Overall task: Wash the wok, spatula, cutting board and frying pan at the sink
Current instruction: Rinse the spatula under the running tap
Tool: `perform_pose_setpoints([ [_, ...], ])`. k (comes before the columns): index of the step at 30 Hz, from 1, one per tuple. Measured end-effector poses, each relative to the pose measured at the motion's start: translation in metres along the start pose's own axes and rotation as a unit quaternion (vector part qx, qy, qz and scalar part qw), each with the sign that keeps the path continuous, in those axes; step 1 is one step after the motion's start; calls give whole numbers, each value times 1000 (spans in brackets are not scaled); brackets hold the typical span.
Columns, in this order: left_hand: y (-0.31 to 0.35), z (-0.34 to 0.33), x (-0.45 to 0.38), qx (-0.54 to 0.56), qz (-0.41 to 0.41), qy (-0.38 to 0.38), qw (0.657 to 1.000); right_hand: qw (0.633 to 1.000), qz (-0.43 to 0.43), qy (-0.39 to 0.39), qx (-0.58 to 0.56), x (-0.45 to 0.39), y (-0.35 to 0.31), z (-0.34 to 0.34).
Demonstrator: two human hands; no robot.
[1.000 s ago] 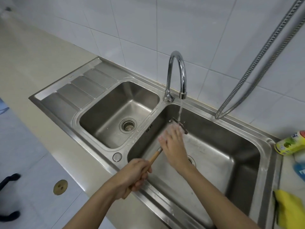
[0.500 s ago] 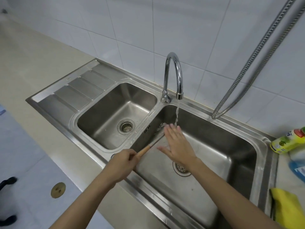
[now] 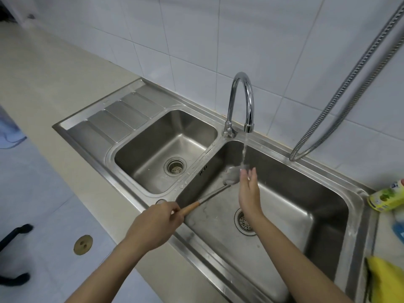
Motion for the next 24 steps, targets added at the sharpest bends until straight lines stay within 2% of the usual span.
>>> perform_pose_setpoints([
  [3,-5,-3,5,-62,-17,42,997,981,-152,65,-106,-8,18,9],
  [5,-9,-2,8,-92,-21,69,993,984,-151,78,-56,-11,26,17],
  [6,-12,0,8,-100,-20,78,992,992,-104,70,18,-12,25,22],
  [7,-14,0,9,-105,-16,83,991,991,-19,55,124,-14,23,26],
  [8,-16,1,9,-106,-11,84,991,968,86,31,234,-14,21,27],
  [10,-19,2,8,-94,-2,85,992,876,250,-54,410,-9,26,20],
  [11,-19,2,7,-84,3,85,993,831,283,-94,469,-8,35,17],
  [12,-19,1,5,-75,8,84,994,802,293,-123,506,-6,42,15],
  [15,-16,-4,2,-45,20,76,996,775,285,-159,541,3,57,14],
  [17,-13,-7,-1,-27,25,70,997,767,291,-174,545,11,59,11],
  [19,-12,-11,-3,-7,26,60,998,776,292,-176,531,12,57,11],
  [24,-2,-17,-2,71,20,8,997,852,296,-112,416,3,31,18],
])
Point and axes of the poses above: each hand's wrist, its own x-axis away from the middle knuckle, its own z-axis out of the back of the hand, y = z × x, the point moved 6 cm from there along -x, towards the middle knuckle, and after that the axes turned 13 degrees about y, right-handed, at the moved point
